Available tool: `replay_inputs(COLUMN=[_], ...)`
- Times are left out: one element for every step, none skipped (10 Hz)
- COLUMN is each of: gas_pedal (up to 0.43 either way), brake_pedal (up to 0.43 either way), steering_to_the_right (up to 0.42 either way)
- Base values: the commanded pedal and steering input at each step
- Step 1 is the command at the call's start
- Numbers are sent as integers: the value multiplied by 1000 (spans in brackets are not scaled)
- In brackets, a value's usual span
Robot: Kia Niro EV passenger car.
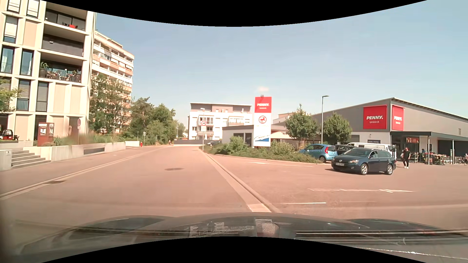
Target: Follow the waypoints while adhering to traffic rules and regulations
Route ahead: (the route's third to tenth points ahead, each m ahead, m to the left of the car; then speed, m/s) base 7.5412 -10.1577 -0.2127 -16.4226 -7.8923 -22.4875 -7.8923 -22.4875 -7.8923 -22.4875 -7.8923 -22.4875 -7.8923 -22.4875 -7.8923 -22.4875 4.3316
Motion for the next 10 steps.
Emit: replay_inputs(gas_pedal=[0, 0, 0, 0, 0, 0, 0, 0, 0, 0], brake_pedal=[91, 91, 110, 116, 110, 110, 110, 110, 110, 110], steering_to_the_right=[184, 204, 237, 270, 293, 313, 330, 361, 390, 422])
